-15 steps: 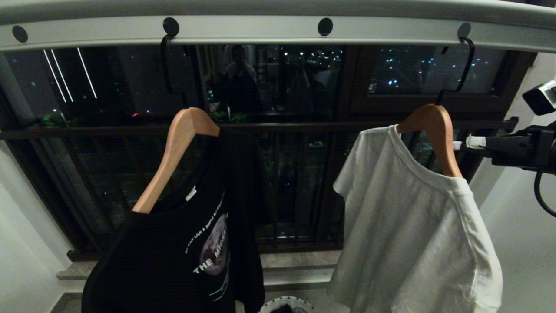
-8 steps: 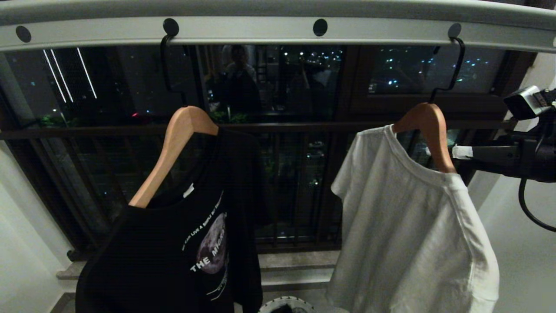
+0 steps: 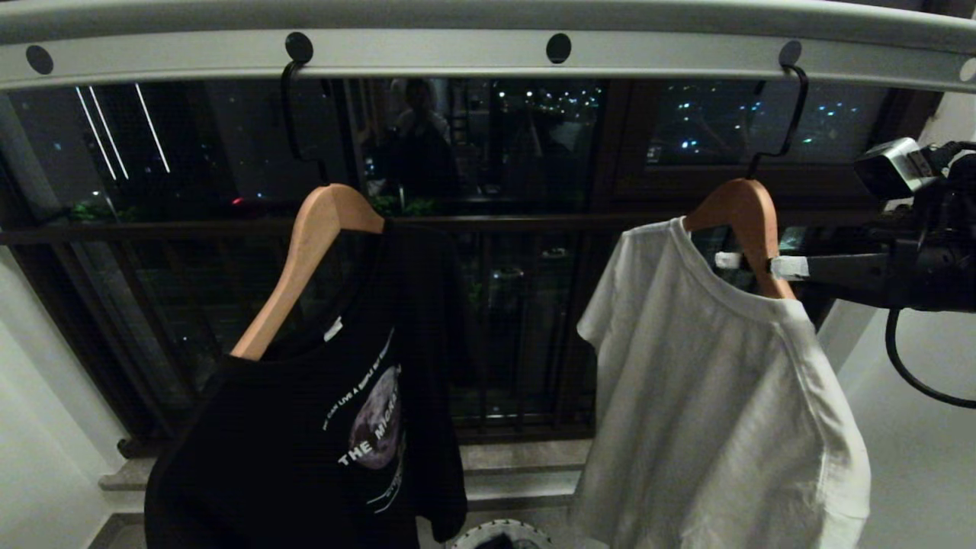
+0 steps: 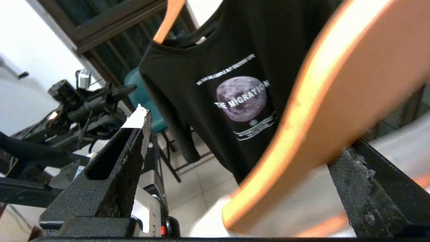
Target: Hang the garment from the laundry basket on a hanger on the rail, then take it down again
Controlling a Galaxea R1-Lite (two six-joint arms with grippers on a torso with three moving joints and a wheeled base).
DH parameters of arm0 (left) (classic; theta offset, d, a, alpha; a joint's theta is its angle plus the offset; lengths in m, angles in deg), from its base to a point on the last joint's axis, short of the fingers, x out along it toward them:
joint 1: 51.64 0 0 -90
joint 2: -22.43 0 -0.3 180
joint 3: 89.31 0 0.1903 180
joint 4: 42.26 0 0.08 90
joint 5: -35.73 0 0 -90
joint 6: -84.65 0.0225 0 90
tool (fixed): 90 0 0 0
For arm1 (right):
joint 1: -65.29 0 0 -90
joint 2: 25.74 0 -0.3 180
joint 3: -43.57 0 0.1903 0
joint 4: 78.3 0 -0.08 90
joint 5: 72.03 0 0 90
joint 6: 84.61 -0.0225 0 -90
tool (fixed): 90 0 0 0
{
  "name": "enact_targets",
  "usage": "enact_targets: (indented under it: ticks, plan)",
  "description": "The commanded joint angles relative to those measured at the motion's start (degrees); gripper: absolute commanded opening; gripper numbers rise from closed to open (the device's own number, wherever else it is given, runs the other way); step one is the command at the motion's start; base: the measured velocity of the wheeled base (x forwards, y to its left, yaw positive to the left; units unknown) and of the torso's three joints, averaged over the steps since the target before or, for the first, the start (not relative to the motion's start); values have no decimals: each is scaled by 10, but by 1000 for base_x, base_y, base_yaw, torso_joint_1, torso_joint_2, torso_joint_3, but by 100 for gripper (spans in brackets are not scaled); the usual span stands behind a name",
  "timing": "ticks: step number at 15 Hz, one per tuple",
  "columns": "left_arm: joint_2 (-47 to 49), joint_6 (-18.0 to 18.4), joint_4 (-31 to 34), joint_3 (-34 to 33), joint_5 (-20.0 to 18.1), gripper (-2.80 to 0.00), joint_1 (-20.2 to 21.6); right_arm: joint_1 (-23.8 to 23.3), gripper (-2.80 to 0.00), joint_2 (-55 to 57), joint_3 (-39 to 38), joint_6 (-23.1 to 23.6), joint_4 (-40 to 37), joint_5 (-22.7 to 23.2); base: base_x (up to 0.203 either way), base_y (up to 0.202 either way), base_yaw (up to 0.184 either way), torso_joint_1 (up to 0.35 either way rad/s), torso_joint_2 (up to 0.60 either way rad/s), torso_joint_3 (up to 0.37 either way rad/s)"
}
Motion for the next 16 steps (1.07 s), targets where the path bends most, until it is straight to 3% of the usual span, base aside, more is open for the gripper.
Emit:
enact_targets:
  ticks: [1,8,16]
  plan:
    - [0,0,0,-2,0,-280,0,20,0,6,9,-1,1,3,0,0,0,0,0,0]
    - [0,0,0,-2,0,-280,0,34,0,38,49,-2,0,-11,0,0,0,0,0,0]
    - [0,0,0,-2,0,-280,0,55,0,53,62,-3,0,-67,0,0,0,0,0,0]
